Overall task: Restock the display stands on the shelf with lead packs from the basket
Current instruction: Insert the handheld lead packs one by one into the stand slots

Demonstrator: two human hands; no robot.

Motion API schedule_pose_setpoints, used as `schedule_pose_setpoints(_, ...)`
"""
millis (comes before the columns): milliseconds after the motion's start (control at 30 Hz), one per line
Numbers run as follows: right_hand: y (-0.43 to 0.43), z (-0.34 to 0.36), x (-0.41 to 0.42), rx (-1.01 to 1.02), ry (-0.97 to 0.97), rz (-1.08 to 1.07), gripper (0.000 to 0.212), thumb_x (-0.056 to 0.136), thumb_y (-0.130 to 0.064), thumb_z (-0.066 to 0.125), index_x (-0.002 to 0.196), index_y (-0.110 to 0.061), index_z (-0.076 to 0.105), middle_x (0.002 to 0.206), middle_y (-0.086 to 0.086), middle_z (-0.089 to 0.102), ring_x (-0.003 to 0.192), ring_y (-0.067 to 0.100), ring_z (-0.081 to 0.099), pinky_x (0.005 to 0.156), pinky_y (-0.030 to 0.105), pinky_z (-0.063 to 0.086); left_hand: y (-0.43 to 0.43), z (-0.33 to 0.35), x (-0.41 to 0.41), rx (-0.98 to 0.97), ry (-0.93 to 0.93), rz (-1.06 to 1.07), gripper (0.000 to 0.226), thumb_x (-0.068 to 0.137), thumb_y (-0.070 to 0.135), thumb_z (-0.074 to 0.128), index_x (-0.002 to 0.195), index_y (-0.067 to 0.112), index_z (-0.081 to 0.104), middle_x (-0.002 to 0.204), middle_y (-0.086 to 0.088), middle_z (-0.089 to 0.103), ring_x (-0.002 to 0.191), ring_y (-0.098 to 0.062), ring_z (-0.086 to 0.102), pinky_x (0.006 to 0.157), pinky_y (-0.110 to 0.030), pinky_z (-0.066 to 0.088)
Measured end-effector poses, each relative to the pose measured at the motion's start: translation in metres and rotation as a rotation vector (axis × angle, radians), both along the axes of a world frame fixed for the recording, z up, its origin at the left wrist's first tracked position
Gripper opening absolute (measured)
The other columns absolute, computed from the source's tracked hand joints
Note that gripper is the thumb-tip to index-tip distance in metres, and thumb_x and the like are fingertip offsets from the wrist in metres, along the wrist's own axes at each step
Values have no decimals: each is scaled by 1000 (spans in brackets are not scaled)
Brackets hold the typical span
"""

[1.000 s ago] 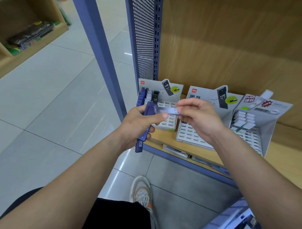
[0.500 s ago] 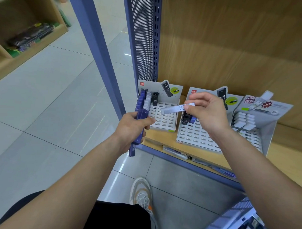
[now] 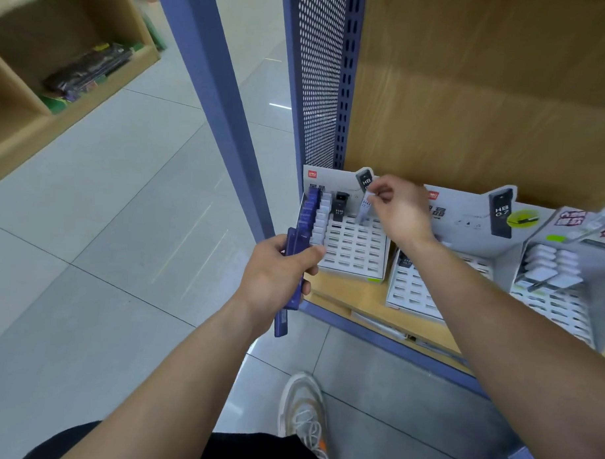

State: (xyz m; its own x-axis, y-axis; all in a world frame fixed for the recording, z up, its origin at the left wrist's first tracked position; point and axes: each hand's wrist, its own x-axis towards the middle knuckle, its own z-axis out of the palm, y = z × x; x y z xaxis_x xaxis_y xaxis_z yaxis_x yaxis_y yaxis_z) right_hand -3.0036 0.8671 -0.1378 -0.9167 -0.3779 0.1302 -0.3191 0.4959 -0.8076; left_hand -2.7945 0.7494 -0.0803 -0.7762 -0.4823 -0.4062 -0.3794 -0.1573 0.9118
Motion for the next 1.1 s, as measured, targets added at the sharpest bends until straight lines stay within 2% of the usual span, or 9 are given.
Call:
schedule_pose_setpoints(67,-6,-8,-4,10,32,8,11,92,-5,67,99,-12,72,92,-2,70,84,10,65,82,18,53,1,-1,-3,-1,-4,7,13,92,25,73,93,14,67,68,-2,62,47,-15,50,47,-26,45)
schedule_pose_setpoints(133,-8,-16,-4,-17,66,-2,11,91,-5,68,96,-14,72,89,-5,70,83,10,66,84,28,56,1,-1,-5,0,-10,16,14,92,25,74,93,13,67,68,-1,62,47,-15,50,48,-27,46)
schedule_pose_setpoints(300,-10,-29,-2,-81,139,-4,7,90,-6,69,91,-13,71,84,-4,70,78,9,67,77,28,57,5,-3,-7,33,-13,21,15,92,27,74,98,14,68,67,0,62,47,-16,50,48,-25,45)
schedule_pose_setpoints(467,-10,-40,-4,-53,181,28,7,89,-7,70,93,-13,71,88,0,72,80,11,68,77,31,58,7,-3,-9,35,-7,21,14,93,26,73,99,14,68,68,-1,62,46,-14,51,48,-25,46)
schedule_pose_setpoints(633,-8,-39,-7,117,342,140,17,91,-5,65,105,-11,73,102,5,65,90,19,62,81,35,54,7,-2,-8,57,-8,30,16,92,28,74,100,15,68,68,-1,62,47,-14,51,48,-24,46)
schedule_pose_setpoints(800,-4,-30,1,191,201,157,30,94,-10,62,122,-16,69,105,-1,54,89,10,55,90,28,50,6,0,-10,110,-9,48,23,92,33,74,105,15,67,69,-2,64,47,-14,51,47,-25,46)
schedule_pose_setpoints(900,7,-1,22,61,106,110,26,92,-17,67,117,-22,71,98,-5,59,75,8,59,81,24,52,6,1,-10,121,-4,45,24,92,31,73,106,12,66,69,-3,64,46,-15,50,46,-26,44)
schedule_pose_setpoints(1000,23,41,59,-184,-212,193,13,95,-20,66,104,-22,74,86,-3,68,72,12,65,66,30,58,9,5,-10,80,13,-38,24,92,28,73,107,11,65,69,-4,65,45,-16,50,46,-26,45)
schedule_pose_setpoints(1100,38,78,86,-267,-485,346,16,98,-20,61,105,-15,74,83,1,68,70,18,64,63,31,58,17,10,-9,73,34,-136,26,90,27,76,107,12,64,69,-4,64,46,-17,51,46,-26,46)
